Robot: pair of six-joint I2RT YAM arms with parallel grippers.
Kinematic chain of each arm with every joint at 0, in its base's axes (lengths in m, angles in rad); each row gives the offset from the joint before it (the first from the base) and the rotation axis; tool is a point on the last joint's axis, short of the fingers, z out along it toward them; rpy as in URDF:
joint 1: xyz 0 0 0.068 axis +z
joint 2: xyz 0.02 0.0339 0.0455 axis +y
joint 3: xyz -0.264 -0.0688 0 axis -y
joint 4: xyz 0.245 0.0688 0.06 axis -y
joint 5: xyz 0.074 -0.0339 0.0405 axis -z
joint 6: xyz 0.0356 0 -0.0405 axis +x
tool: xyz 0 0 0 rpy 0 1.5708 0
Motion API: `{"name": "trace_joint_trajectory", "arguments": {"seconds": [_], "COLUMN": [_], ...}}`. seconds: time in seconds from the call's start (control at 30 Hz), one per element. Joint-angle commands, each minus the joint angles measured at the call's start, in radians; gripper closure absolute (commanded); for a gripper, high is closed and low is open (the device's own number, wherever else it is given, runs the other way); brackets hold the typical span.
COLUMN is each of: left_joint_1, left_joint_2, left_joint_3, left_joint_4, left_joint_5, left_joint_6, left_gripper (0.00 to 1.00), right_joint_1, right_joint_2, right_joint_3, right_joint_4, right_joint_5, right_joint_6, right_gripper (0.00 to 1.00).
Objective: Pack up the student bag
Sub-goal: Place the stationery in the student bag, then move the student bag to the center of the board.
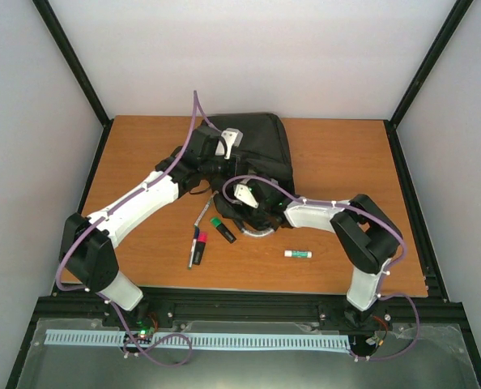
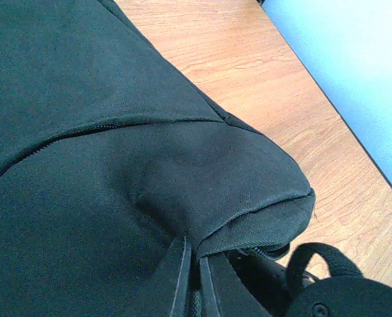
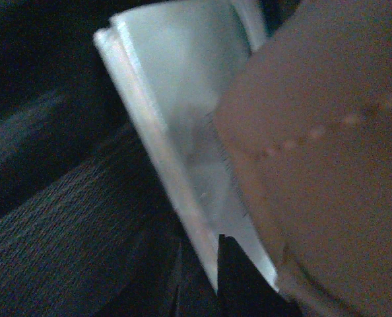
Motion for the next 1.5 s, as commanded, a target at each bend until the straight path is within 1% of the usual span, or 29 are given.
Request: {"name": "trace_joint_trajectory", "arguments": {"seconds": [0.0, 0.13, 0.27, 0.33, 0.4, 0.47, 0.6, 0.7, 0.77, 0.8, 0.83, 0.87, 0.9, 0.93, 0.97, 1.0, 1.07, 1.13, 1.2, 1.27, 1.33, 1.4, 1.43, 1.47], "left_joint_1": [0.005, 0.005, 0.005, 0.005, 0.005, 0.005, -0.010, -0.040, -0.065, -0.076, -0.090, -0.105, -0.119, -0.130, -0.136, -0.135, -0.132, -0.118, -0.074, -0.004, 0.057, 0.099, 0.119, 0.142], "left_joint_2": [-0.009, -0.004, 0.008, 0.017, 0.036, 0.061, 0.101, 0.100, 0.095, 0.098, 0.101, 0.098, 0.084, 0.063, 0.030, -0.006, -0.087, -0.146, -0.183, -0.206, -0.222, -0.220, -0.207, -0.195], "left_joint_3": [0.074, 0.080, 0.085, 0.105, 0.130, 0.150, 0.169, 0.169, 0.150, 0.146, 0.144, 0.138, 0.126, 0.104, 0.071, 0.018, -0.044, -0.065, -0.080, -0.109, -0.157, -0.200, -0.219, -0.239], "left_joint_4": [0.043, 0.032, 0.023, 0.007, -0.017, -0.046, -0.066, -0.087, -0.096, -0.118, -0.159, -0.180, -0.193, -0.194, -0.176, -0.149, -0.118, -0.133, -0.153, -0.145, -0.099, -0.044, -0.022, 0.004], "left_joint_5": [0.001, -0.007, -0.008, -0.002, 0.015, 0.012, 0.002, -0.003, 0.004, 0.013, 0.024, 0.030, 0.032, 0.036, 0.048, 0.066, 0.025, -0.107, -0.248, -0.285, -0.290, -0.336, -0.343, -0.316], "left_joint_6": [-0.012, -0.004, -0.003, -0.004, 0.016, 0.035, -0.007, -0.019, -0.003, 0.008, 0.018, 0.028, 0.036, 0.042, 0.038, 0.027, -0.005, -0.046, -0.079, -0.132, -0.157, -0.189, -0.207, -0.227], "left_gripper": [0.99, 0.99, 0.99, 0.98, 0.97, 0.95, 0.95, 0.95, 0.92, 0.89, 0.83, 0.74, 0.62, 0.44, 0.15, 0.02, 0.00, 0.00, 0.00, 0.00, 0.00, 0.00, 0.00, 0.00], "right_joint_1": [-0.008, -0.009, -0.009, -0.012, -0.033, -0.104, -0.375, -0.543, -0.593, -0.603, -0.605, -0.605, -0.605, -0.605, -0.605, -0.606, -0.608, -0.609, -0.609, -0.609, -0.610, -0.610, -0.609, -0.610], "right_joint_2": [-0.112, -0.258, -0.436, -0.530, -0.614, -0.674, -0.724, -0.712, -0.702, -0.702, -0.705, -0.709, -0.713, -0.721, -0.731, -0.741, -0.758, -0.771, -0.779, -0.779, -0.779, -0.779, -0.780, -0.782], "right_joint_3": [0.000, -0.070, -0.129, -0.159, -0.185, -0.178, -0.130, -0.108, -0.106, -0.116, -0.126, -0.133, -0.138, -0.145, -0.154, -0.163, -0.171, -0.172, -0.172, -0.172, -0.173, -0.174, -0.175, -0.175], "right_joint_4": [-0.258, -0.392, -0.503, -0.519, -0.501, -0.505, -0.534, -0.544, -0.551, -0.553, -0.557, -0.565, -0.573, -0.577, -0.577, -0.578, -0.589, -0.594, -0.595, -0.599, -0.604, -0.610, -0.610, -0.612], "right_joint_5": [-0.105, -0.246, -0.361, -0.388, -0.358, -0.374, -0.560, -0.670, -0.722, -0.742, -0.761, -0.776, -0.784, -0.784, -0.784, -0.787, -0.809, -0.826, -0.835, -0.847, -0.855, -0.858, -0.857, -0.857], "right_joint_6": [0.067, 0.080, 0.112, 0.148, 0.199, 0.254, 0.341, 0.370, 0.379, 0.382, 0.384, 0.379, 0.375, 0.373, 0.370, 0.365, 0.357, 0.355, 0.353, 0.348, 0.342, 0.336, 0.334, 0.333], "right_gripper": [0.78, 0.69, 0.64, 0.62, 0.61, 0.59, 0.57, 0.52, 0.49, 0.48, 0.47, 0.46, 0.45, 0.44, 0.44, 0.43, 0.42, 0.41, 0.41, 0.40, 0.40, 0.39, 0.39, 0.39]}}
